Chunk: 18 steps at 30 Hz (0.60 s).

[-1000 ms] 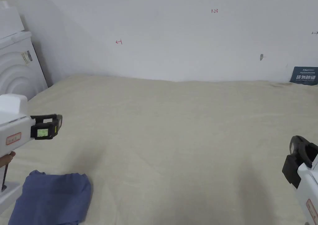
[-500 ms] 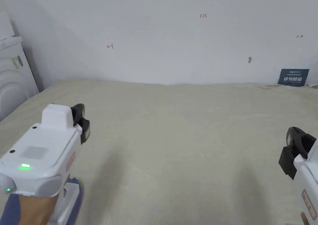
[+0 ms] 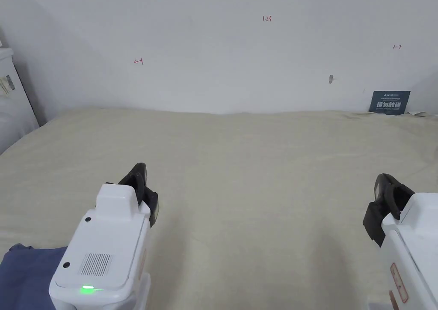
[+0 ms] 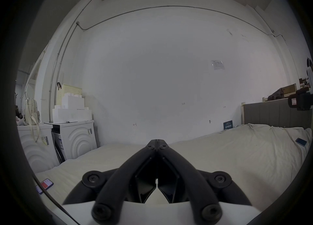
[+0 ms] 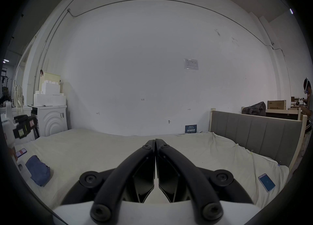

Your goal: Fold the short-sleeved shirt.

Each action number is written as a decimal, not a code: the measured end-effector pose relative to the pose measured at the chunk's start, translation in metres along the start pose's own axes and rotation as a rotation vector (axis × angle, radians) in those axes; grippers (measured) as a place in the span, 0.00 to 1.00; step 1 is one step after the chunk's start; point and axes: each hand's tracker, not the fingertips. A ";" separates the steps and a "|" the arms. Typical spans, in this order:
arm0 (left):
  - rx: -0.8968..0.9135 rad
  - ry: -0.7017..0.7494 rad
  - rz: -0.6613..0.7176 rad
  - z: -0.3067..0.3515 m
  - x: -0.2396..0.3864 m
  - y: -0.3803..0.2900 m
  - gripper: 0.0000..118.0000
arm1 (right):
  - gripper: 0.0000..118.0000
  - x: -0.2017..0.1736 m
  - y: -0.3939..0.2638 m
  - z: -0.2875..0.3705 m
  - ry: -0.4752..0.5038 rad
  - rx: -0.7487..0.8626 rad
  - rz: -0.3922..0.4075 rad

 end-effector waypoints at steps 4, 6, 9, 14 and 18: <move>-0.010 -0.020 0.010 0.002 0.005 -0.004 0.00 | 0.00 -0.004 -0.001 0.002 -0.003 0.004 0.011; -0.013 -0.035 0.023 0.003 0.005 -0.003 0.00 | 0.00 -0.005 -0.001 0.003 -0.003 0.005 0.012; -0.009 -0.040 0.004 0.004 0.007 -0.004 0.00 | 0.00 -0.005 -0.001 0.005 -0.005 0.008 0.015; -0.006 -0.038 0.015 0.006 0.007 -0.003 0.00 | 0.00 -0.006 -0.001 0.006 -0.005 0.010 0.021; -0.008 -0.033 0.026 0.007 0.007 -0.001 0.00 | 0.00 -0.006 0.000 0.007 -0.003 0.011 0.026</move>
